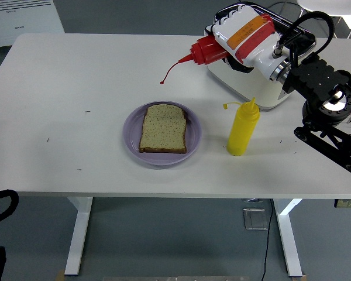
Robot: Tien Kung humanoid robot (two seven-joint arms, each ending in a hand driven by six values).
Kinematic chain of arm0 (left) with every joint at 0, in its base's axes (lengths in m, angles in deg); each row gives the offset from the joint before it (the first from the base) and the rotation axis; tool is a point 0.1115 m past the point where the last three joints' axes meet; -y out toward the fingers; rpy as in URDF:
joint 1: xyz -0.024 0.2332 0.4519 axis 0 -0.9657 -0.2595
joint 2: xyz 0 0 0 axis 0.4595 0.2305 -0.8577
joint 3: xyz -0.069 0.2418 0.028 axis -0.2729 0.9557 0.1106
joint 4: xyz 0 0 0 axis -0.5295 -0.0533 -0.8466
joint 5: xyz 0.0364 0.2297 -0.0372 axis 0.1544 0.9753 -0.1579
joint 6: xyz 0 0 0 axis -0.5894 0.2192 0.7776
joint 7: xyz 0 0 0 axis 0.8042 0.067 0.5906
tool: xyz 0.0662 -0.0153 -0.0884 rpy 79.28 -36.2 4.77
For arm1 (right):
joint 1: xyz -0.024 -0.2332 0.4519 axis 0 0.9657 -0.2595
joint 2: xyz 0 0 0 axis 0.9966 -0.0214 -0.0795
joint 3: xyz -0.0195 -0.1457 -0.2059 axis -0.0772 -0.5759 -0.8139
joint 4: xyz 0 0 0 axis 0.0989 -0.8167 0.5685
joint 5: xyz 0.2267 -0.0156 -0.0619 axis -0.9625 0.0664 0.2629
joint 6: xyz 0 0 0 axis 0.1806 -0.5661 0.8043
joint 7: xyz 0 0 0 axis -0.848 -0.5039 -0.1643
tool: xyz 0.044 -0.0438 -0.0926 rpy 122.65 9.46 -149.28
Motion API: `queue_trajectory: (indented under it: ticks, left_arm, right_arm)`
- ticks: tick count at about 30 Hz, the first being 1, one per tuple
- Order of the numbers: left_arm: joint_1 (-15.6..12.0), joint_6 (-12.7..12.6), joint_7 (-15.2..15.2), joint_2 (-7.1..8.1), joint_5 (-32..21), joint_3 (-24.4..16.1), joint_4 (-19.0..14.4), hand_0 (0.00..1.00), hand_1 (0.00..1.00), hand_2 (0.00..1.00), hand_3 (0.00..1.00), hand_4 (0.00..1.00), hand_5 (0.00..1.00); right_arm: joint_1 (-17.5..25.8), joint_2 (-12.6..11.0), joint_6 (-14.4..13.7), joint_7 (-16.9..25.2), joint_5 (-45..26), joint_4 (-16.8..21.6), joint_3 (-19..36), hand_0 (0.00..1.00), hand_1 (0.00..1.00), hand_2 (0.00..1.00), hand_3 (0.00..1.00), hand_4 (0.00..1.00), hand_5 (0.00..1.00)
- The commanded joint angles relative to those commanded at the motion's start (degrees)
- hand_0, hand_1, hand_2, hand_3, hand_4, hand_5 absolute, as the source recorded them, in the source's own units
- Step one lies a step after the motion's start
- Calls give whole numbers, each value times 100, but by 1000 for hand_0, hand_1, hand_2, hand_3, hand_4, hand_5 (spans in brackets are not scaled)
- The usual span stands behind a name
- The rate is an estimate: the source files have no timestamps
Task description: Pick up the cup,pour liquid into bread,place the cup on the desk
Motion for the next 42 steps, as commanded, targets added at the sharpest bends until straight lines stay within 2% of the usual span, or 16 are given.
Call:
queue_trajectory:
  ticks: [10,11,12,18,22,26,30,32,38,42]
  left_arm:
    - [-3,0,-1,14,3,-24,-4,800,751,746,734,452,998]
    - [-5,0,-1,14,3,-24,-4,800,751,746,734,452,998]
    - [-7,-1,-1,13,3,-24,-3,801,750,746,734,452,998]
    - [6,4,1,-3,2,-11,-1,801,749,746,734,451,998]
    - [0,0,-1,3,1,-26,-1,801,749,746,734,451,998]
    - [-16,-3,-4,19,0,-49,-4,800,750,745,734,450,998]
    - [-17,-2,-4,21,0,-33,-2,800,750,745,733,451,998]
    - [-18,-1,-2,20,0,-24,0,800,750,745,733,451,998]
    - [-11,5,2,0,1,26,6,800,750,744,733,450,998]
    - [-25,1,-3,8,0,6,-1,799,749,744,733,451,998]
  right_arm:
    - [-140,-120,-203,-103,0,227,638,206,228,367,491,356,171]
    - [-145,-114,-206,-97,0,235,579,206,228,367,491,356,171]
    - [-149,-108,-208,-91,0,243,493,205,272,371,494,352,176]
    - [-211,-25,-43,49,0,44,-610,213,274,376,496,347,178]
    - [-185,-44,-111,-3,0,51,-392,213,274,376,496,347,178]
    - [-220,-140,-165,-73,0,187,129,212,270,376,495,345,178]
    - [-231,-108,-175,-87,0,250,367,213,271,378,496,344,179]
    - [-261,-75,-156,-81,0,229,285,213,271,378,496,344,179]
    - [-458,76,5,99,0,-42,-816,215,274,380,496,342,180]
    - [-500,6,-3,94,0,-43,-778,225,276,383,496,338,179]
